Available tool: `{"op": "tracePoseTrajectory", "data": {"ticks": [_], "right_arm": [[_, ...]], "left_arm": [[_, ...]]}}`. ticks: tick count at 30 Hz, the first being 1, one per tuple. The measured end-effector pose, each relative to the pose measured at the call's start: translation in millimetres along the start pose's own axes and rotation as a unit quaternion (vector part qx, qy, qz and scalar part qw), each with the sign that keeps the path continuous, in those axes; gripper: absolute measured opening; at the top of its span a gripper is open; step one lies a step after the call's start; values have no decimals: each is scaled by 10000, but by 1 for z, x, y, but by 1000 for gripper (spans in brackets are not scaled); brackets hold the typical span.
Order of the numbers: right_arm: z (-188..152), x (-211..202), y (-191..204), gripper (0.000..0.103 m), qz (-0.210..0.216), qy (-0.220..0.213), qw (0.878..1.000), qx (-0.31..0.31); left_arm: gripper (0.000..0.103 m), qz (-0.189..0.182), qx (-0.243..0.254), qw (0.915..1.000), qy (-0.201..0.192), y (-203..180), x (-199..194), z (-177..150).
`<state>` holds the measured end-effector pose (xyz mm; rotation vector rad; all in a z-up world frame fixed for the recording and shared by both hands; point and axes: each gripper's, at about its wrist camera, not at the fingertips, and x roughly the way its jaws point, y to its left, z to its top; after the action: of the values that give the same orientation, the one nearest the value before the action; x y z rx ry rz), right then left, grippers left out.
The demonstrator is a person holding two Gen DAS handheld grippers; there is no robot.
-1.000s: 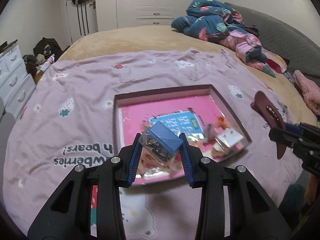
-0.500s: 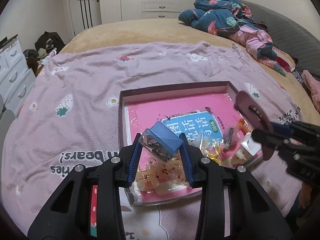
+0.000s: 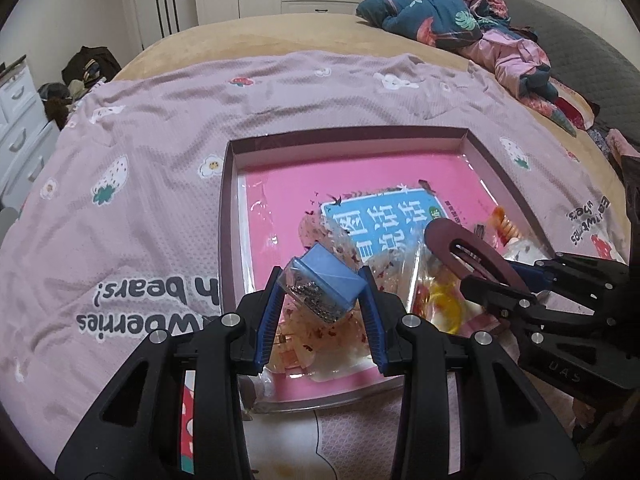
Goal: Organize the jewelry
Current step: 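Lower the blue box into the box with the left gripper while the right drops the maroon clip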
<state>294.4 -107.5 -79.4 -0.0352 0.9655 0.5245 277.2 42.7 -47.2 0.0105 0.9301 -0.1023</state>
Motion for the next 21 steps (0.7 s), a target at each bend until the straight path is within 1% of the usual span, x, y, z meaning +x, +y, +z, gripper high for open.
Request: {"op": "tracePoseTrajectory", "data": {"ticks": [6,13,16,21], "right_arm": [[-4,-3,-1,24,17,30,10000,-5],[-14,-26,-7,24,23,-60,9999,120],[-19,-38,-11,25,23,-108,9997,195],[-26,-56,-16,35,-54,-218,9993,296]], "left_arm": [[29,-25,-22,10000,61,-1,4,0],[29,-86,18,10000,-15,-8,-1,5],[32,-110,33,9999,-56,-13,-4,8],[40,-128,69,9998,-129,-21,-13,12]]}}
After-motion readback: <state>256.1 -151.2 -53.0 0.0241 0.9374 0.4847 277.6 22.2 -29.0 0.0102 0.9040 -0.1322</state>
